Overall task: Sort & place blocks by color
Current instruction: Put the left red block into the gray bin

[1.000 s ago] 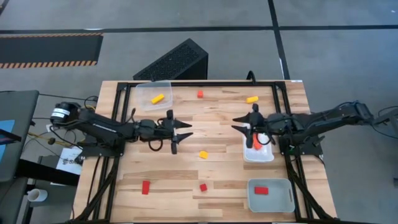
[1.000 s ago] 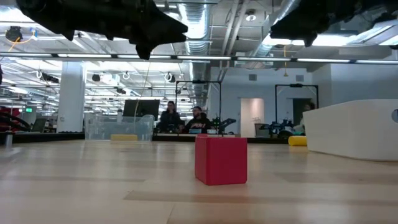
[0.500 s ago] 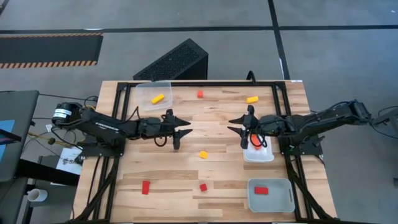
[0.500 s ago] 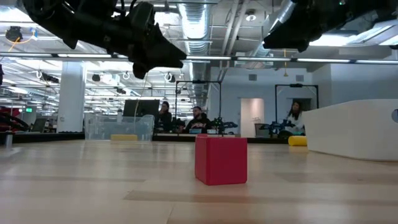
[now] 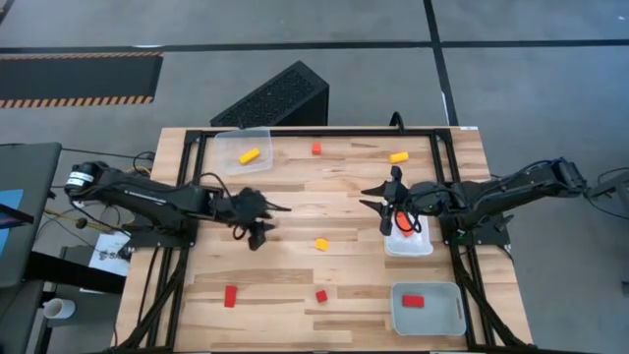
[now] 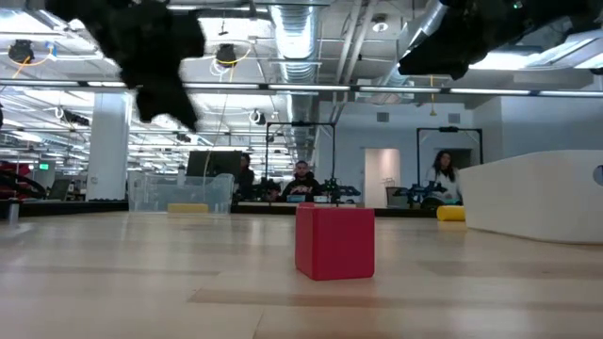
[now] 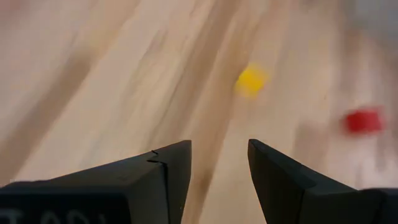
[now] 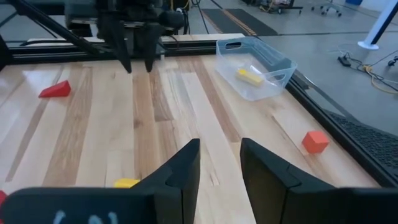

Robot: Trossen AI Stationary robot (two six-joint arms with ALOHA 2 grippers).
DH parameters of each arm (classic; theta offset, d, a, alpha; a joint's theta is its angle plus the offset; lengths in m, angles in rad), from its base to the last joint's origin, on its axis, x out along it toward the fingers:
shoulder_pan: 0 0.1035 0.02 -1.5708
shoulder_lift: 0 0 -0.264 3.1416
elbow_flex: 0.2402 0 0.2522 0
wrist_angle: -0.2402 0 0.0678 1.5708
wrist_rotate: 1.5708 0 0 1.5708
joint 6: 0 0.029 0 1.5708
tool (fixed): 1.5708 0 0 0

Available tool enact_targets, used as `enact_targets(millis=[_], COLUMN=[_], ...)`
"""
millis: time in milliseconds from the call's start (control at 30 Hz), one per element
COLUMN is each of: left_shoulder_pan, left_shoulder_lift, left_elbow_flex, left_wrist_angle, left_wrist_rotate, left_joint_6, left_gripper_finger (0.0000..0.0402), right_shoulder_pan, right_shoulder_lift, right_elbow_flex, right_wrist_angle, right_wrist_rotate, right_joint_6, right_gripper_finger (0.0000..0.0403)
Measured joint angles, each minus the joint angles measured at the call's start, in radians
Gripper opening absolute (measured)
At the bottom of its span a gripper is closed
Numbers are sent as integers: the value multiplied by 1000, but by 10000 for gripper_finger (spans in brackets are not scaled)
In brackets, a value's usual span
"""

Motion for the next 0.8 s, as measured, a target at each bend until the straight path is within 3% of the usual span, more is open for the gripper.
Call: enact_targets(millis=[167, 300, 633, 800], left_shoulder_pan=[-58, -119, -315, -371], left_shoulder_lift=[-19, -21, -21, -21], left_elbow_flex=[50, 50, 50, 50], left_wrist_angle=[-391, -545, -649, -727], left_wrist_rotate=[-37, 11, 70, 56], left_joint_6=[-272, -458, -758, -797], left_gripper_finger=[145, 145, 145, 145], right_shoulder_pan=[2, 2, -7, -32], right_shoulder_lift=[2, 2, 2, 2], right_elbow_flex=[0, 0, 0, 0], right_wrist_angle=[1, 0, 1, 1], right_wrist_rotate=[0, 0, -1, -1], right_joint_6=[21, 26, 18, 16], right_gripper_finger=[133, 133, 133, 133])
